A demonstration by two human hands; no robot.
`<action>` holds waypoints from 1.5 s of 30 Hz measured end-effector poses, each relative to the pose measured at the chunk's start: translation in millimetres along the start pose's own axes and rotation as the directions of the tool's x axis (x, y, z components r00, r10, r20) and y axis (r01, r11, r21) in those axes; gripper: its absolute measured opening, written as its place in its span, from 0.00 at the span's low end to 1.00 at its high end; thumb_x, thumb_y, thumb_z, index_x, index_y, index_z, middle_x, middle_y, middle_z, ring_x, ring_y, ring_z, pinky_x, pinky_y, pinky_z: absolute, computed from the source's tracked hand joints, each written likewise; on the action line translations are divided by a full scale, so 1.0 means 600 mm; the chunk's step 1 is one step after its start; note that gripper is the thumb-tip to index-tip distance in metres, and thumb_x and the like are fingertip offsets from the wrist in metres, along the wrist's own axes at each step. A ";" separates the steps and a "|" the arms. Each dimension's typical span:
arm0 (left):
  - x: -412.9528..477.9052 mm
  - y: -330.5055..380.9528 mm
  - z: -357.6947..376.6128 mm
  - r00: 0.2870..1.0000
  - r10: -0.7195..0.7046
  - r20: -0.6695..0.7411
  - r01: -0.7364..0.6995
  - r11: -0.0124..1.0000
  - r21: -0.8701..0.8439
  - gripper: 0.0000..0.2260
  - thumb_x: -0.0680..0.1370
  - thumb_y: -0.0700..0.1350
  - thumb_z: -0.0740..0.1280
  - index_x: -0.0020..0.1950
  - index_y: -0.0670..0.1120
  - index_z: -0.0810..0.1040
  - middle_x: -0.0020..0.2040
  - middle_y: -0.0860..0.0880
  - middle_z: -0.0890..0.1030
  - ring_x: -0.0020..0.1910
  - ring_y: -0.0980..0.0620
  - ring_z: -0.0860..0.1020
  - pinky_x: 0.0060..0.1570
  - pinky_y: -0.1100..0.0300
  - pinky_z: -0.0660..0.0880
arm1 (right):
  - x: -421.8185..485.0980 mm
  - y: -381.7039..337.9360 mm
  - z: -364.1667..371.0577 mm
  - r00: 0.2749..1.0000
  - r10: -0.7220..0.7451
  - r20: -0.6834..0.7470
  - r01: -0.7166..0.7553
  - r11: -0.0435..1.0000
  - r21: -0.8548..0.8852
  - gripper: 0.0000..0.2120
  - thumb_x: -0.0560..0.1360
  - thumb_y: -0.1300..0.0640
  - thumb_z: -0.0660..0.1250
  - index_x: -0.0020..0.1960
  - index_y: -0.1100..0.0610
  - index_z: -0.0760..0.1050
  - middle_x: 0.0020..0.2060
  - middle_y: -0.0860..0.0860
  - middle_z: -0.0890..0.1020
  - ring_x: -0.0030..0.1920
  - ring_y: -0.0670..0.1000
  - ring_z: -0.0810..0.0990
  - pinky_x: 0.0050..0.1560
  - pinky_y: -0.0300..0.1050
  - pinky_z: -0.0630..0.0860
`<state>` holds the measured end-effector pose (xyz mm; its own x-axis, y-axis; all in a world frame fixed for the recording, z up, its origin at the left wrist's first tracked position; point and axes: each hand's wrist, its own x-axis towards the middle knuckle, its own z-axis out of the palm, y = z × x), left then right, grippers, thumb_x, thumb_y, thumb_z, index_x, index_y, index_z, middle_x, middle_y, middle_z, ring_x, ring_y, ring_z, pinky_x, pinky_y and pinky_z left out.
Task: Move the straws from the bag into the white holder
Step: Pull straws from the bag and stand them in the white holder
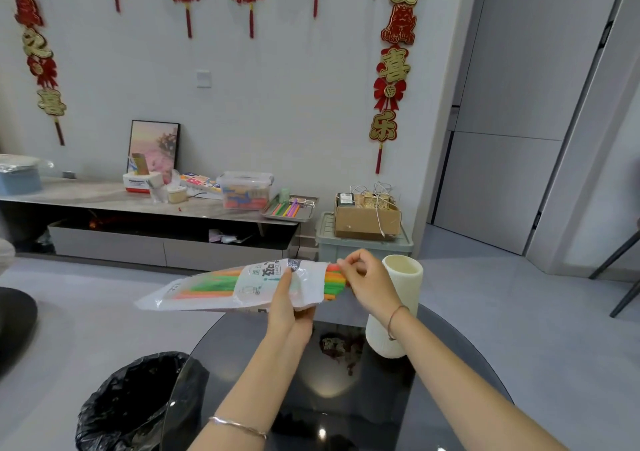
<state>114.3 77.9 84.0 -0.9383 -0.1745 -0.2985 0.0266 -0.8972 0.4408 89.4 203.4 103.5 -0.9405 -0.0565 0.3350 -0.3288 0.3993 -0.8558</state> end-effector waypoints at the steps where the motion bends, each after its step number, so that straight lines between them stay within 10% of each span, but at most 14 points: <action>1: 0.000 0.005 0.004 1.000 -0.004 0.005 0.004 1.000 -0.014 0.23 0.78 0.42 0.65 0.72 0.45 0.64 0.53 0.43 0.80 0.45 0.47 0.80 0.33 0.55 0.81 | 0.003 -0.005 -0.009 0.999 -0.026 -0.027 0.026 1.000 0.011 0.09 0.78 0.52 0.62 0.46 0.59 0.71 0.36 0.56 0.80 0.36 0.49 0.76 0.37 0.41 0.72; 6: 0.006 0.024 0.025 1.000 0.000 0.024 0.002 0.997 -0.079 0.23 0.79 0.41 0.64 0.72 0.44 0.63 0.64 0.41 0.77 0.56 0.43 0.79 0.51 0.48 0.76 | 0.018 -0.015 -0.045 0.967 0.089 -0.237 -0.014 0.953 0.303 0.09 0.76 0.51 0.64 0.46 0.57 0.70 0.30 0.51 0.70 0.31 0.49 0.67 0.32 0.40 0.65; 11: -0.002 0.006 0.055 0.998 -0.028 0.062 0.030 0.999 -0.026 0.20 0.80 0.43 0.62 0.72 0.40 0.66 0.66 0.38 0.75 0.59 0.42 0.76 0.58 0.46 0.73 | 0.011 -0.033 -0.006 0.937 0.342 0.077 -0.296 0.656 0.694 0.14 0.72 0.44 0.68 0.48 0.54 0.74 0.35 0.52 0.76 0.34 0.48 0.74 0.34 0.38 0.70; 21: -0.011 0.006 0.072 1.000 -0.019 0.020 0.020 0.999 -0.041 0.22 0.80 0.43 0.63 0.73 0.41 0.64 0.67 0.40 0.75 0.64 0.42 0.76 0.36 0.53 0.80 | 0.020 -0.032 -0.035 0.920 0.352 -0.171 -0.062 0.563 0.824 0.18 0.80 0.49 0.55 0.38 0.54 0.77 0.43 0.50 0.81 0.46 0.49 0.77 0.47 0.42 0.72; 27: -0.027 -0.018 0.082 0.998 -0.068 -0.010 0.067 0.997 -0.042 0.22 0.79 0.42 0.65 0.72 0.42 0.65 0.66 0.40 0.76 0.60 0.43 0.77 0.49 0.50 0.76 | 0.027 -0.048 -0.019 0.926 0.378 0.010 -0.193 0.449 0.872 0.14 0.79 0.51 0.59 0.37 0.56 0.73 0.41 0.53 0.80 0.41 0.48 0.78 0.57 0.46 0.72; 32: -0.015 0.000 0.068 0.999 -0.042 -0.016 0.041 0.999 -0.034 0.22 0.80 0.43 0.63 0.72 0.41 0.64 0.67 0.40 0.74 0.59 0.42 0.76 0.23 0.54 0.79 | 0.049 -0.066 -0.080 0.904 0.391 -0.176 0.071 0.269 0.961 0.18 0.81 0.53 0.54 0.33 0.55 0.61 0.24 0.50 0.80 0.29 0.46 0.82 0.44 0.40 0.76; 40: -0.003 -0.006 0.023 0.983 -0.057 -0.173 0.051 0.998 -0.038 0.25 0.78 0.40 0.66 0.73 0.43 0.61 0.67 0.41 0.75 0.62 0.41 0.77 0.56 0.46 0.75 | 0.066 -0.113 -0.146 0.911 0.187 -0.368 0.199 0.583 0.788 0.21 0.79 0.49 0.59 0.29 0.53 0.62 0.17 0.45 0.63 0.20 0.44 0.63 0.28 0.38 0.65; 45: 0.013 -0.010 -0.004 0.979 0.004 -0.203 0.001 1.000 0.028 0.26 0.76 0.40 0.68 0.72 0.43 0.64 0.66 0.41 0.76 0.62 0.42 0.77 0.61 0.46 0.74 | 0.014 -0.048 -0.082 0.982 0.102 -0.160 -0.006 0.860 0.509 0.21 0.78 0.49 0.61 0.29 0.53 0.61 0.17 0.45 0.64 0.19 0.44 0.62 0.25 0.37 0.64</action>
<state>107.7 81.2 77.2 -0.8489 -0.2569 -0.4618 0.0156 -0.8857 0.4639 95.2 236.3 150.5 -0.9432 0.1320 0.3049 -0.3208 -0.1222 -0.9392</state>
